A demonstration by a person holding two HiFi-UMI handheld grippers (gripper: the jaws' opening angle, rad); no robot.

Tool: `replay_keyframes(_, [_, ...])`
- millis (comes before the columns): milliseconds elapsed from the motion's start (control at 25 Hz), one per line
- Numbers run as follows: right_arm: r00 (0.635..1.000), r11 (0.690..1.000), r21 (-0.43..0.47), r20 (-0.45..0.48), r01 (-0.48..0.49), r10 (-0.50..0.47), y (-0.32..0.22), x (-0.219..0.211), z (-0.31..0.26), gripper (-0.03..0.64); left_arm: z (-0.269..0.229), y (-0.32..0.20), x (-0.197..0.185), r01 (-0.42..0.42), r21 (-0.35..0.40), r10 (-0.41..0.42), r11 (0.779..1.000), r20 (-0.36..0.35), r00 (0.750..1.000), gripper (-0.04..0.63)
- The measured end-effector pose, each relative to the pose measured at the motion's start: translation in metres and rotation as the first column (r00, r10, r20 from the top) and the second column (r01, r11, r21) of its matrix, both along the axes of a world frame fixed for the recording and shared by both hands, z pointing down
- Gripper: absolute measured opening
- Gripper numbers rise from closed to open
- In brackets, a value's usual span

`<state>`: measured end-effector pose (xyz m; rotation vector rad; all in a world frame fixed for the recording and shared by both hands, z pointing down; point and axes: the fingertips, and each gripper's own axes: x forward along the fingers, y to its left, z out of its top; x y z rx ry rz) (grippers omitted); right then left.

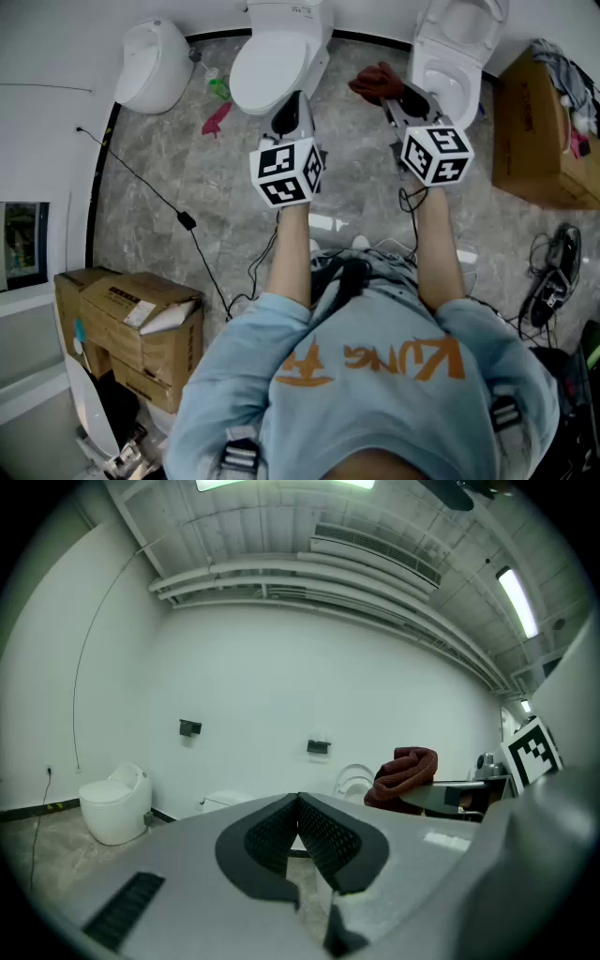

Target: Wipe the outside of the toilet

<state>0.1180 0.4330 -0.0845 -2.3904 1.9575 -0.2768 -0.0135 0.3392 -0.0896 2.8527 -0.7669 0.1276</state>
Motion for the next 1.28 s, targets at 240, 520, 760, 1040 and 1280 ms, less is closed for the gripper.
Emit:
replay_keyframes(240, [1.0,1.0,-0.003,-0.004,0.014,-0.014,0.001,0.007,0.002,0.081,0.004,0.001,0.007,0.006,-0.006,-0.006,1.0,0.003,1.0,-0.006])
replay_keyframes(520, [0.997,0.998,0.004,0.027,-0.068,0.067,0.009,0.044,0.004,0.083,0.005,-0.007,0.019,0.036,-0.003,-0.036,0.999,0.004,0.999,-0.006])
replay_keyframes(760, [0.992,0.993,-0.002,0.06,-0.115,0.115,0.026,0.087,0.013,0.083,0.01,-0.009,0.034,0.06,-0.011,-0.06,0.998,0.005,0.998,-0.006])
replay_keyframes(1040, [0.992,0.997,-0.017,0.105,-0.071,0.073,-0.033,0.093,0.033,0.083,0.028,-0.064,0.03,0.124,-0.048,-0.124,0.991,0.013,0.992,-0.006])
replay_keyframes(1280, [0.986,0.997,-0.043,0.146,-0.071,0.076,-0.12,0.126,0.071,0.083,0.073,-0.145,0.061,0.112,-0.097,-0.106,0.989,0.068,0.992,-0.006])
